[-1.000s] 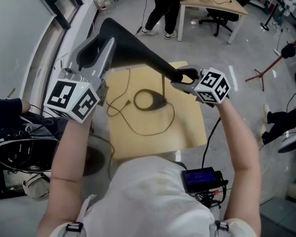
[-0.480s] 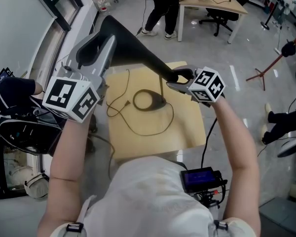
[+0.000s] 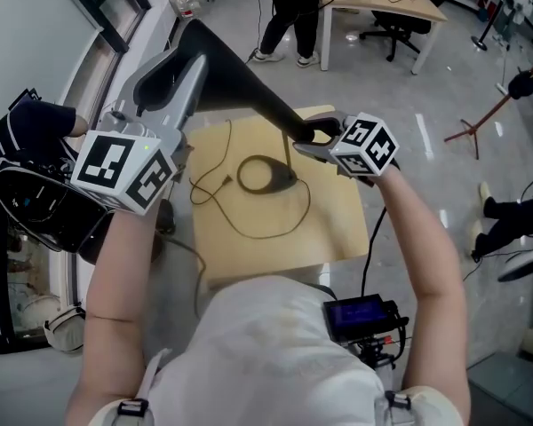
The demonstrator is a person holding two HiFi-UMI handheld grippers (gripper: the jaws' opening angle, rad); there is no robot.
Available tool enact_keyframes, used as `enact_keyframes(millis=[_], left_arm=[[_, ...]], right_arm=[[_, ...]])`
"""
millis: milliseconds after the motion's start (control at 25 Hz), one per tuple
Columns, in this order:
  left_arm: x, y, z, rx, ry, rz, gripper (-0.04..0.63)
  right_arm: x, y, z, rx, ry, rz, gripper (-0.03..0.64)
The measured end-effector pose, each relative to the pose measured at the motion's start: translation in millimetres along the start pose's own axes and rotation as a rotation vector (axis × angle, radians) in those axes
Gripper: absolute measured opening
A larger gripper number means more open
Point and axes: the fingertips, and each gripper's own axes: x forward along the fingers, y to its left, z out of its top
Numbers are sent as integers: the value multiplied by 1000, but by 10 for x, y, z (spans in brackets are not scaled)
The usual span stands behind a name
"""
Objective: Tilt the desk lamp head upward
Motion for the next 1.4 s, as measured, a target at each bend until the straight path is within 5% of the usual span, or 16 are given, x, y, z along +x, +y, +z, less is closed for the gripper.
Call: enact_keyframes(millis=[360,880,1200,1400], left_arm=[[-131,259,-187,-17,19,71,78],[-283,590,-513,-131,45,159,110],[-689,8,-447,-159,33,98,97],[-1074,-445,-865,-276,71,29,36]], right_arm=[[212,-57,31,-124,29,-86,223],[12,-351,57,44,-122,-120,181],[-651,55,62,51,-189,-190,119],[-1050,560,-286,210,-306,-239,58]])
